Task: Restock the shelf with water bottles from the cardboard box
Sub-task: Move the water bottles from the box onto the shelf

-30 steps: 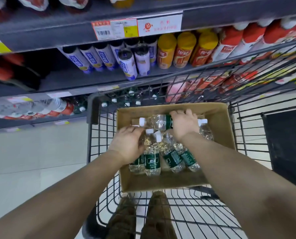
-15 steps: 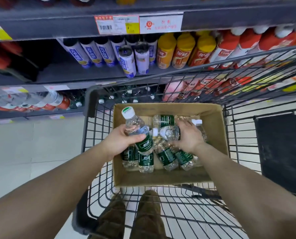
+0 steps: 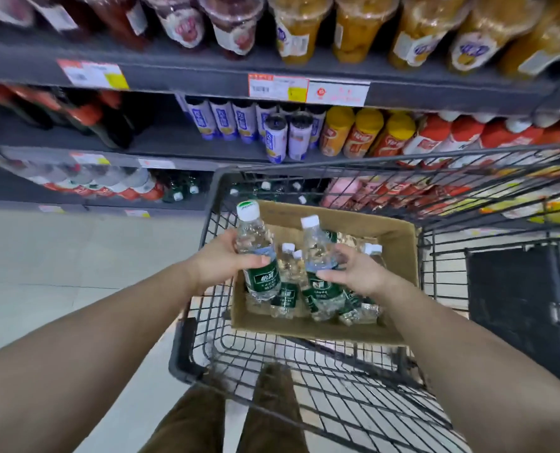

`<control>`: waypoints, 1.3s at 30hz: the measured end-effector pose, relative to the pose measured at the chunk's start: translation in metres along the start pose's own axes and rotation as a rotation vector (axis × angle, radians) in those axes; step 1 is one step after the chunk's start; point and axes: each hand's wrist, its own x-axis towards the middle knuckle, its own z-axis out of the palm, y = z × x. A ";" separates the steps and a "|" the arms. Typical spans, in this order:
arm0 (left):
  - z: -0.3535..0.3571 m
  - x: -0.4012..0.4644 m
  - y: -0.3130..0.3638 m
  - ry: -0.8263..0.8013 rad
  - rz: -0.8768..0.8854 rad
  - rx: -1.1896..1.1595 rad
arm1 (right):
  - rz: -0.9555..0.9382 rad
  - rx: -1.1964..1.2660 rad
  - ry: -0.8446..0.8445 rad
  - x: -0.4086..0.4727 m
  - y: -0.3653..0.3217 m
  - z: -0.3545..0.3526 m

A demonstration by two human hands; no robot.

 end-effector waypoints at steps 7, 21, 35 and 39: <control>-0.078 -0.094 0.032 0.066 0.141 -0.096 | -0.268 0.070 -0.156 -0.055 -0.159 0.015; -0.435 -0.381 -0.086 0.535 0.493 -0.435 | -0.763 0.008 -0.161 -0.148 -0.547 0.340; -0.667 -0.493 -0.186 0.973 0.613 -0.521 | -0.990 -0.043 -0.360 -0.106 -0.789 0.559; -0.755 -0.486 -0.195 1.097 0.635 -0.550 | -1.007 -0.020 -0.387 -0.046 -0.865 0.595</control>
